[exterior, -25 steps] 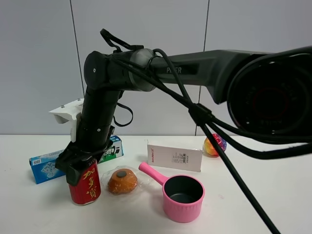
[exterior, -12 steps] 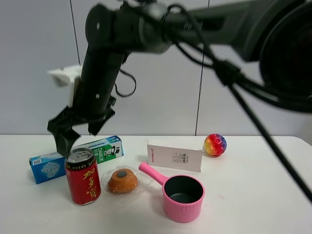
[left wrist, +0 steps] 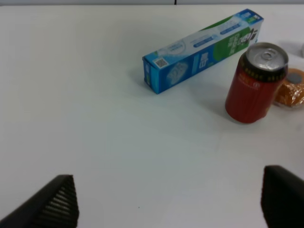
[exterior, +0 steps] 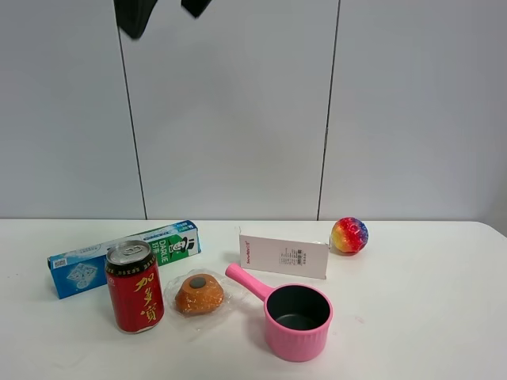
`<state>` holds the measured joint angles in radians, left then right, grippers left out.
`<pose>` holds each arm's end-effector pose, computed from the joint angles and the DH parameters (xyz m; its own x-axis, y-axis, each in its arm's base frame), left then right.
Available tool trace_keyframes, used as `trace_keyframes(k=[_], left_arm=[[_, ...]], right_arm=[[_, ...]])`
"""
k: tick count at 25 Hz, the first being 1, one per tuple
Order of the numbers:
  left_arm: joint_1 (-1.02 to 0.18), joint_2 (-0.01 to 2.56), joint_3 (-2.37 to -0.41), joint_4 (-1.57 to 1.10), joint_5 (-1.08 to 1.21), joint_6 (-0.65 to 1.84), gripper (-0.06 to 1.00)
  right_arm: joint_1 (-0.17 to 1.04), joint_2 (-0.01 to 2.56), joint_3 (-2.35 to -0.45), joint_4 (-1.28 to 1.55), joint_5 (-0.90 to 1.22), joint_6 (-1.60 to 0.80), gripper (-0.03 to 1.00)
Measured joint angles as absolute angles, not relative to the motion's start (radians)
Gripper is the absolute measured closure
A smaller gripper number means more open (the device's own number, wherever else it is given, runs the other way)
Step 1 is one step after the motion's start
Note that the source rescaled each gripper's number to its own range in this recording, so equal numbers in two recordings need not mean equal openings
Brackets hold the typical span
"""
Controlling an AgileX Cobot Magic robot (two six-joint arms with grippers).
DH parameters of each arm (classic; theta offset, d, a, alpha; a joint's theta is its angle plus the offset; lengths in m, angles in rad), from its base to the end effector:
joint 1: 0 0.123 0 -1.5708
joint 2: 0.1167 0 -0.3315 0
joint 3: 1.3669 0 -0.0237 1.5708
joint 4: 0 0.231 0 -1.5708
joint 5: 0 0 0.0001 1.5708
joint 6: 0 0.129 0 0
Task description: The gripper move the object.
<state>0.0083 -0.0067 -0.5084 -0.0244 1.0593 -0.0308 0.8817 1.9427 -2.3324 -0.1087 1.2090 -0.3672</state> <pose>-0.0368 -0.0031 0.2528 -0.4412 -0.0464 -0.8962 -0.0081 0.9988 -0.0477 0.2934 0.3355 0.4571 -0.1055 -0.7457 -0.6579 -0.8287 0.4316 -0.3563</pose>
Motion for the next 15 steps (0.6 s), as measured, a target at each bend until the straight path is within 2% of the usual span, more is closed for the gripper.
trace_keyframes(k=[8, 11, 15], left_arm=[[0.008, -0.007, -0.508, -0.024, 1.059, -0.031, -0.06], [0.008, -0.007, -0.508, -0.024, 1.059, -0.031, -0.06], [0.008, -0.007, -0.508, -0.024, 1.059, -0.031, -0.06]], right_arm=[[0.882, 1.728, -2.291, -0.119, 1.212, -0.293, 0.4], [0.882, 1.605, -2.129, -0.12, 1.135, -0.254, 0.4], [0.882, 1.389, -1.737, -0.122, 0.923, -0.231, 0.4]])
